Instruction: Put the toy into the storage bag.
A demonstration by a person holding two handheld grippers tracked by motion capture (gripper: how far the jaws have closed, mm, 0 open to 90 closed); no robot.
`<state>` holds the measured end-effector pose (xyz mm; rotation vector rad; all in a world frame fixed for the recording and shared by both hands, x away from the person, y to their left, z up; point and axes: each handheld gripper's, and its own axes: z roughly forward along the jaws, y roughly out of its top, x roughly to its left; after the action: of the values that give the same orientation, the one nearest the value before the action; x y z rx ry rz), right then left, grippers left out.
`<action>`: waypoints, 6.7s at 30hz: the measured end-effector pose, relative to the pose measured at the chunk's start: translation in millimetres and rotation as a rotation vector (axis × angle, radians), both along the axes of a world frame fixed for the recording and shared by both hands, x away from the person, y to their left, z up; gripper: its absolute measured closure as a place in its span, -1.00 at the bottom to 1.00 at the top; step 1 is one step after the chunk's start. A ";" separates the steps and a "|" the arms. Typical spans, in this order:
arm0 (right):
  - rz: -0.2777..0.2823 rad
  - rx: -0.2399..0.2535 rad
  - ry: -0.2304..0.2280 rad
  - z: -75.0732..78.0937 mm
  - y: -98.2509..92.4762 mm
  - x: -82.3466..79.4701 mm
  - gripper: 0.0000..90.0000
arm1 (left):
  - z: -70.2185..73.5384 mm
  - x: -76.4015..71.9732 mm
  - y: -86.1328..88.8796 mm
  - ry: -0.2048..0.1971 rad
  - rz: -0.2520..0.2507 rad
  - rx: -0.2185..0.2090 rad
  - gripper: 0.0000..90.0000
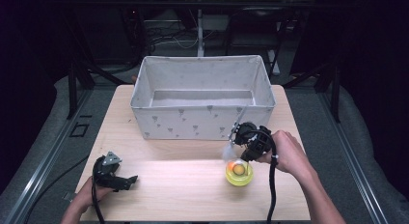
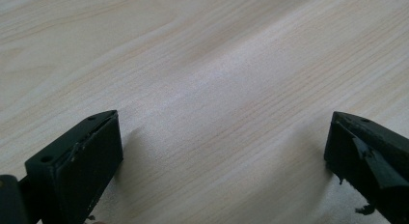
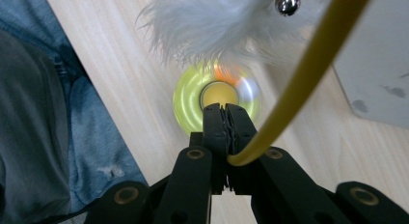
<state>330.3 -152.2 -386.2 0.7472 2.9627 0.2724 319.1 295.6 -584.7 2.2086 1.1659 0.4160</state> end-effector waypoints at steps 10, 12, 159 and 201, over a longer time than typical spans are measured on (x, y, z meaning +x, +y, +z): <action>-0.024 0.038 -0.011 13.3 -3.3 14.2 0.96 | 0.0 -0.1 -0.1 0.000 0.001 0.000 -1.00; -0.029 0.039 -0.011 15.9 -3.3 16.6 0.96 | 0.0 -0.1 -0.1 0.000 0.000 0.000 -1.00; -0.143 0.143 -0.171 199.4 7.2 104.3 0.95 | -0.3 -0.6 0.5 -0.004 -0.003 -0.002 -1.00; -0.322 0.164 -0.234 171.0 -1.9 175.9 0.95 | -0.3 -0.7 0.7 -0.007 -0.004 -0.002 -1.00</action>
<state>506.2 -154.1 -215.1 1.1094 2.5755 0.5408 318.4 296.3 -585.0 2.2062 1.1572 0.4203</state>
